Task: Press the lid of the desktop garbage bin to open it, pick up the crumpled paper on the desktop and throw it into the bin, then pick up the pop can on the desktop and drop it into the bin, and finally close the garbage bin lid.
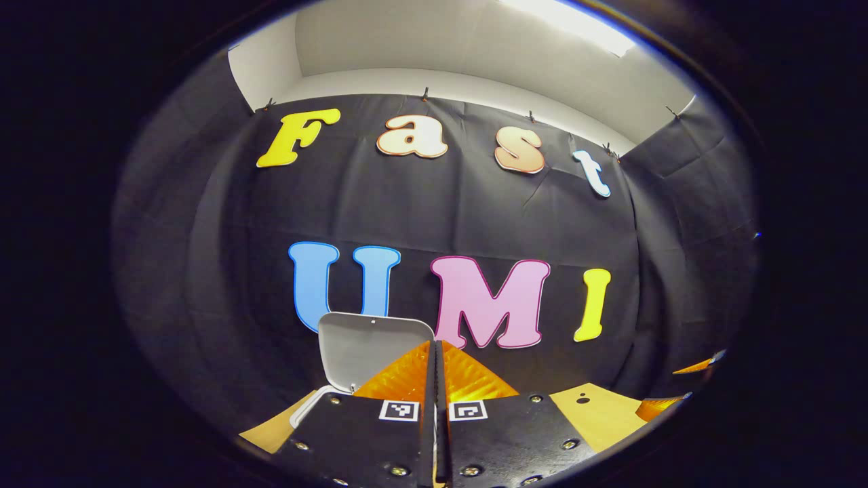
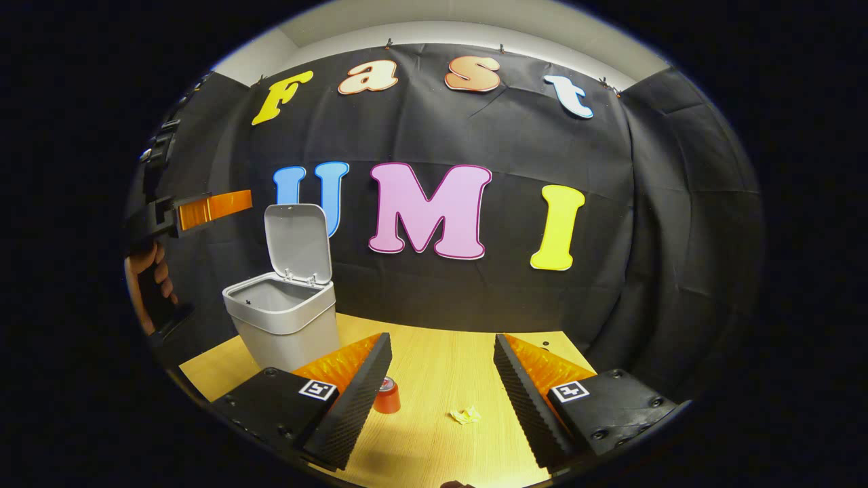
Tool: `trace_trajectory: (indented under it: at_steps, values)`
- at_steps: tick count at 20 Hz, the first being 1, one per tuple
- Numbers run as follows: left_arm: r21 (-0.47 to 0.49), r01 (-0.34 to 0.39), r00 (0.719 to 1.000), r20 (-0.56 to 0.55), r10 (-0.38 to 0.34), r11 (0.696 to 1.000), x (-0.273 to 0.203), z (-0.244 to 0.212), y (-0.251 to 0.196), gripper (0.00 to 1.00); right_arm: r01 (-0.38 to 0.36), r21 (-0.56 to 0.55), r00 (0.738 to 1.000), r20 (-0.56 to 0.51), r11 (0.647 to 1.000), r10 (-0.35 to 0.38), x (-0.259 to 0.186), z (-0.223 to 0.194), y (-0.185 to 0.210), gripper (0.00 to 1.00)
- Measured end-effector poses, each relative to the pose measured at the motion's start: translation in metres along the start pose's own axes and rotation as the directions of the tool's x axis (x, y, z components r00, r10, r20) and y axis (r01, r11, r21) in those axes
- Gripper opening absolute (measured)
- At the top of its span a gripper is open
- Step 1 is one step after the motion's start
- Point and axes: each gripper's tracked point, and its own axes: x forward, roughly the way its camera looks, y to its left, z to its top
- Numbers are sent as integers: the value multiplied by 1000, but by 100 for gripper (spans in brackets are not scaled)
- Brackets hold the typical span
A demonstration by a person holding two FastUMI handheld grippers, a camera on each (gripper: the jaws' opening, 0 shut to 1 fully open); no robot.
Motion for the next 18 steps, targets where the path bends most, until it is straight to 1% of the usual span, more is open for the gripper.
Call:
trace_trajectory:
  at_steps: [1, 3, 4, 5, 6, 9, 10, 11, 13, 14, 16, 18]
  values:
    - [1, 13, 1000, -7, -13, 1000, -5, -3, -7, 3, 0, 3, 1000, -3, 1000, 0, 0, -2, -2, 98]
    - [-11, 62, 998, -27, -62, 998, -12, -11, -25, 19, 1, 5, 1000, -6, 1000, -1, -1, -3, -2, 98]
    - [-20, 76, 996, -38, -77, 997, -18, -18, -31, 36, 1, 0, 1000, -6, 1000, -1, -1, -3, -3, 98]
    - [-28, 87, 995, -54, -89, 996, -25, -23, -37, 51, 3, -5, 1000, -7, 1000, -3, -2, -4, -4, 98]
    - [-37, 94, 993, -68, -96, 995, -29, -30, -43, 73, 4, -7, 1000, -8, 1000, -4, -2, -4, -5, 98]
    - [-62, 98, 991, -81, -103, 993, -39, -39, -54, 76, 5, -10, 1000, -20, 1000, -5, -2, -8, -8, 98]
    - [-56, 91, 992, -80, -95, 994, -42, -39, -55, 83, 8, -11, 1000, -18, 1000, -8, -2, -8, -10, 98]
    - [-35, 80, 993, -85, -83, 996, -44, -41, -54, 84, 11, -11, 1000, -19, 1000, -12, -3, -8, -12, 98]
    - [-10, 99, 989, -106, -99, 995, -49, -50, -63, 85, 16, -7, 1000, -24, 1000, -16, -2, -10, -15, 98]
    - [0, 92, 988, -122, -92, 996, -49, -56, -64, 85, 18, -3, 1000, -26, 1000, -18, -1, -12, -16, 98]
    - [-8, 101, 984, -147, -101, 995, -51, -64, -70, 85, 22, -5, 999, -33, 1000, -22, 3, -17, -20, 98]
    - [-17, 92, 984, -148, -94, 996, -52, -65, -70, 86, 34, -8, 998, -44, 999, -35, 9, -24, -27, 98]
